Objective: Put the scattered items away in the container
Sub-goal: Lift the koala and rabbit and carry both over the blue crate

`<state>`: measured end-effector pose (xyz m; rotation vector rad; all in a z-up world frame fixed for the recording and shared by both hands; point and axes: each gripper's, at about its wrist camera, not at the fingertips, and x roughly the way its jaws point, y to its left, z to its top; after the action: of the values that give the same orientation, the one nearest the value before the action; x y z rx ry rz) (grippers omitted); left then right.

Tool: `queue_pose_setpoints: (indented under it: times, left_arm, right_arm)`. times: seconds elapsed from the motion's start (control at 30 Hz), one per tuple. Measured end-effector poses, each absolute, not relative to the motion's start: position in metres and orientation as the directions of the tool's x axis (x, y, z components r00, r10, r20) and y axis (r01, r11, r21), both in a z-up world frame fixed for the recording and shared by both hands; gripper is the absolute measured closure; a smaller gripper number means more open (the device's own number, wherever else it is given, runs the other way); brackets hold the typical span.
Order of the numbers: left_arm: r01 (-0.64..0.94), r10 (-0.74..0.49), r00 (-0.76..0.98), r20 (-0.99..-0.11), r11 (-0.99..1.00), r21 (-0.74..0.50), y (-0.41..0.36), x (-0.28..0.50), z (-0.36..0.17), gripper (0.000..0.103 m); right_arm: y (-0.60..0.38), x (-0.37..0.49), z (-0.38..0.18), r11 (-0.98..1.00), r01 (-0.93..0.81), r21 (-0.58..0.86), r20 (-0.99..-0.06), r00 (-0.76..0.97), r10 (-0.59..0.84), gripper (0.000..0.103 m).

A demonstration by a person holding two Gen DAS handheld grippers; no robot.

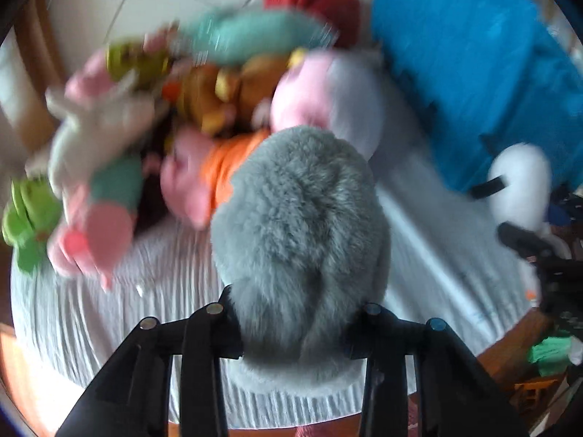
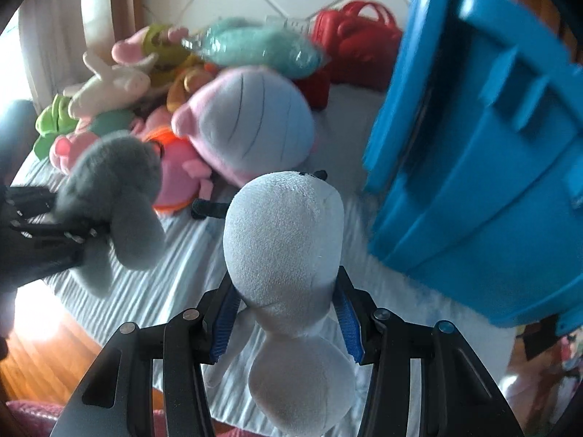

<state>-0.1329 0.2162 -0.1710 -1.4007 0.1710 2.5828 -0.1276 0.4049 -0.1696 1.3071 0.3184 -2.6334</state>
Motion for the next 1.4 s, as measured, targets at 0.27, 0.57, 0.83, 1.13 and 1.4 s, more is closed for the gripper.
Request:
queue_pose_setpoints:
  times: [0.27,0.57,0.83,1.13,1.4]
  left_arm:
    - [-0.392,0.246,-0.594,-0.766,-0.920,0.009,0.246,-0.109,-0.115,0.068]
    - [-0.559,0.376,-0.574,-0.727,-0.829,0.012,0.299,-0.099,-0.087,0.068]
    - [-0.682,0.502,-0.548,-0.669,-0.731,0.009,0.344,-0.092,-0.049,0.068]
    - [-0.742,0.614,-0.577,-0.539,-0.670,0.030,0.425,-0.114,0.019,0.068]
    - [-0.678,0.554,-0.636,-0.537,-0.734,0.044,0.508,-0.187,0.058,0.068]
  right_arm:
    - [0.419,-0.092,-0.125,-0.979,0.136,-0.150,-0.722,-0.692,0.014,0.054]
    - [0.448,-0.062,-0.094,-0.986,0.002,-0.165,-0.673,-0.731,0.111,0.054]
    - [0.488,-0.045,-0.061,-0.983,-0.087,-0.163,-0.621,-0.765,0.170,0.055]
    - [0.547,-0.066,-0.007,-0.976,-0.120,-0.181,-0.491,-0.849,0.196,0.055]
    - [0.626,-0.132,0.040,-0.982,-0.076,-0.175,-0.471,-0.869,0.151,0.055]
